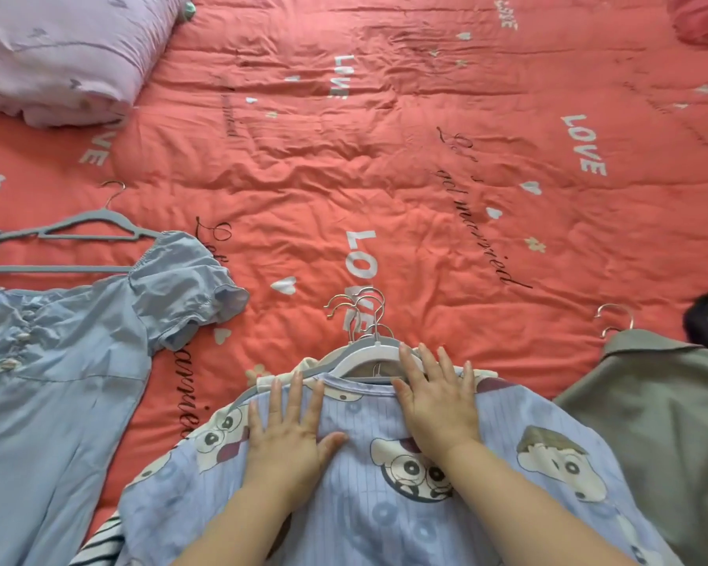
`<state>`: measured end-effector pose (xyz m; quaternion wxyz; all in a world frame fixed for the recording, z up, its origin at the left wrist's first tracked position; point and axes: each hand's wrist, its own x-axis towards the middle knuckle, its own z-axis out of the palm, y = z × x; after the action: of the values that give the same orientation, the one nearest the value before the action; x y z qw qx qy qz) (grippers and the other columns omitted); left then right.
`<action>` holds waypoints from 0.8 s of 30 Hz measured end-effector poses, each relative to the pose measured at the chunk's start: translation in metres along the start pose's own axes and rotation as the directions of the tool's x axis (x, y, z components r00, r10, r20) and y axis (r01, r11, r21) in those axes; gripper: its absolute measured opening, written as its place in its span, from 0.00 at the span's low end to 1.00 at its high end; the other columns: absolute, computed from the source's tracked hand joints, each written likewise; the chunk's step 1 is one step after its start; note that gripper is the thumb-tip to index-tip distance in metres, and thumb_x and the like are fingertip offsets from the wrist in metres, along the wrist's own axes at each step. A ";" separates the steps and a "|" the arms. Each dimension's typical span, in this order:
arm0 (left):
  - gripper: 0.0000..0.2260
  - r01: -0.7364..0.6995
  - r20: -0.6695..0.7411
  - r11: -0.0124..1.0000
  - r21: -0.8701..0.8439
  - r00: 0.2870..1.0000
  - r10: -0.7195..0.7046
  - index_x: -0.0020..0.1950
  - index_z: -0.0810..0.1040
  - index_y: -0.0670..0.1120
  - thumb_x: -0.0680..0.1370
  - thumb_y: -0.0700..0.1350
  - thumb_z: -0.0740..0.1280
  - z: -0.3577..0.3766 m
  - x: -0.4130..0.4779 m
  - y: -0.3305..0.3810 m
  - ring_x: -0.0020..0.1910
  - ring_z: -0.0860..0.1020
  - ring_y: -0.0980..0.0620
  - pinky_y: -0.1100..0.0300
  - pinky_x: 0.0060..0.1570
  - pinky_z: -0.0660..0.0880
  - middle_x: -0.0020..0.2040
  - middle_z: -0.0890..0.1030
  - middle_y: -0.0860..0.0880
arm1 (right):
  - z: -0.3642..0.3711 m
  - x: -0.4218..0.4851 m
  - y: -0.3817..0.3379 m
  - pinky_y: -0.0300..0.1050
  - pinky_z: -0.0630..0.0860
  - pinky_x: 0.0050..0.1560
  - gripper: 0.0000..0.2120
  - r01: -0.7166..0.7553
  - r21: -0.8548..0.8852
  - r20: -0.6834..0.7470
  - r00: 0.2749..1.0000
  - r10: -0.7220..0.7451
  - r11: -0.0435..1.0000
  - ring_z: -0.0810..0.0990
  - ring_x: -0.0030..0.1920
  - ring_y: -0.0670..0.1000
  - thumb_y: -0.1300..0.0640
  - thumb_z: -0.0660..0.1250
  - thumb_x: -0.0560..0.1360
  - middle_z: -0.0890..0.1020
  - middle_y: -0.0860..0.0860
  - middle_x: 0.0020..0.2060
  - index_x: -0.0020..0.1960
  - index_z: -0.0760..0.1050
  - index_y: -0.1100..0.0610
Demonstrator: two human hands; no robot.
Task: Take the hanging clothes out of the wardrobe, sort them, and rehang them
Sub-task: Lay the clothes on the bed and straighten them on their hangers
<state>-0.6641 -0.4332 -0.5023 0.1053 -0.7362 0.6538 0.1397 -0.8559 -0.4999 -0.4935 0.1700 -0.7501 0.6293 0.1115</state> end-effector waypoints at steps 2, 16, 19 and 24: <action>0.43 -0.012 -0.019 1.000 0.008 1.000 0.013 0.73 0.64 0.46 0.72 0.70 0.31 -0.024 -0.009 0.002 0.70 0.64 0.40 0.40 0.64 0.52 0.73 0.61 0.41 | -0.016 -0.016 0.001 0.58 0.41 0.72 0.40 -0.015 0.037 -0.008 1.000 0.015 0.999 0.46 0.76 0.53 0.37 0.26 0.67 0.52 0.47 0.76 0.76 0.48 0.44; 0.20 -0.194 -0.098 0.981 -0.027 0.977 0.191 0.73 0.61 0.52 0.81 0.54 0.54 -0.195 -0.211 0.040 0.73 0.57 0.52 0.50 0.72 0.51 0.73 0.61 0.52 | -0.131 -0.259 0.009 0.52 0.62 0.67 0.22 0.082 0.121 -0.239 0.970 -0.051 0.989 0.70 0.66 0.56 0.55 0.67 0.74 0.73 0.54 0.63 0.67 0.71 0.54; 0.19 -0.243 -0.150 0.970 -0.022 0.960 0.237 0.71 0.63 0.53 0.81 0.53 0.55 -0.220 -0.265 0.050 0.71 0.59 0.52 0.51 0.71 0.52 0.71 0.64 0.53 | -0.154 -0.322 0.013 0.48 0.55 0.69 0.21 0.055 0.101 -0.276 0.961 -0.025 0.993 0.63 0.69 0.54 0.53 0.58 0.79 0.67 0.51 0.68 0.71 0.63 0.52; 0.20 -0.303 -0.196 0.953 -0.019 0.936 0.294 0.72 0.63 0.51 0.80 0.52 0.57 -0.244 -0.354 0.071 0.70 0.62 0.50 0.53 0.68 0.54 0.69 0.67 0.52 | -0.172 -0.434 0.024 0.50 0.55 0.70 0.22 -0.019 0.026 -0.307 0.951 0.026 0.999 0.64 0.68 0.53 0.55 0.56 0.79 0.66 0.51 0.67 0.73 0.59 0.52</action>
<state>-0.7560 -0.1938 -0.1496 0.0015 -0.6409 0.7613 0.0987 -0.9669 -0.1783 -0.1727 0.0776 -0.7491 0.6578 -0.0117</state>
